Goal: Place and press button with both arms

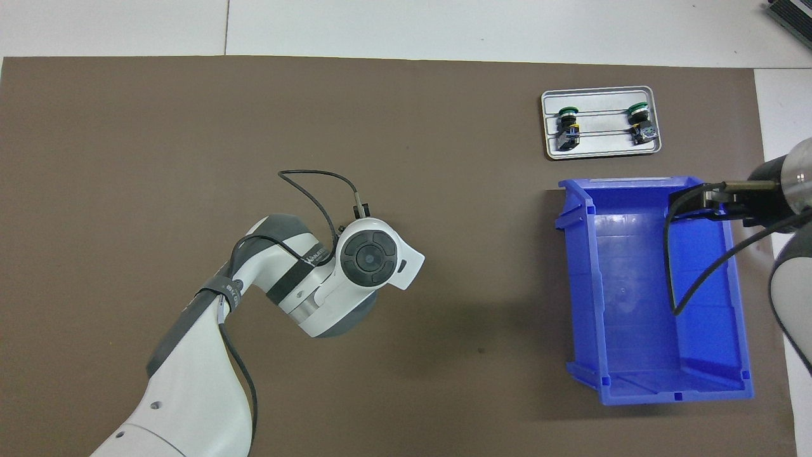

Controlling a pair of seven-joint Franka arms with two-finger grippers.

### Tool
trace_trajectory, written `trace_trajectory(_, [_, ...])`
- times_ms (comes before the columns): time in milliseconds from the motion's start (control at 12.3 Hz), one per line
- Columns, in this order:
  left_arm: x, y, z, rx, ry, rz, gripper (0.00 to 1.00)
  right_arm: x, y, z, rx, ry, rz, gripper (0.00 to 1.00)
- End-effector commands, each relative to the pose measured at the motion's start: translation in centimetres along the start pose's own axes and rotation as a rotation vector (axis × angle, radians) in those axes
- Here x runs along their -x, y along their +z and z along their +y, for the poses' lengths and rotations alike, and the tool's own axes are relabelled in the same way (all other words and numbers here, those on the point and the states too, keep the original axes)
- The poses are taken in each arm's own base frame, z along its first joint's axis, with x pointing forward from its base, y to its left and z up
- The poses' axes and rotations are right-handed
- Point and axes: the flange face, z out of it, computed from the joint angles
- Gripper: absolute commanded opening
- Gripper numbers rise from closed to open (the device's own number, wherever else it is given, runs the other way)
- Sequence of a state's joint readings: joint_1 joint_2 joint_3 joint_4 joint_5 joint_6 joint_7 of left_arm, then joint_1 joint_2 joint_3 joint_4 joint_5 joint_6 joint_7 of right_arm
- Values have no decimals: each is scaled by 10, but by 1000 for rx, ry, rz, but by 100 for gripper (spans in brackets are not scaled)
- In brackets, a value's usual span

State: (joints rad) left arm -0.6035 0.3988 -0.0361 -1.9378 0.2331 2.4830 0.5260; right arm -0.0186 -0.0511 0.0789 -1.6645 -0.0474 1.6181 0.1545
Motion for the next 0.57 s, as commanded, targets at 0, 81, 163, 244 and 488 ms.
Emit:
trace_trajectory(0, [4,2,-14,-1,-60,56,1,4,-2,-1,-4,15,2,100])
trace_trajectory(81, [6,0,-18,-7,-75,75,1,4,-2,-1,-4,15,2,100])
trace_trajectory(163, [6,0,-20,-6,-92,95,1,4,-2,-1,-4,15,2,100])
trace_trajectory(244, [6,-1,-21,-3,-108,111,1,5,-2,-1,-3,15,1,100])
trace_trajectory(488, [18,-3,-41,-22,-166,163,1,5,-2,-1,-3,17,1,100])
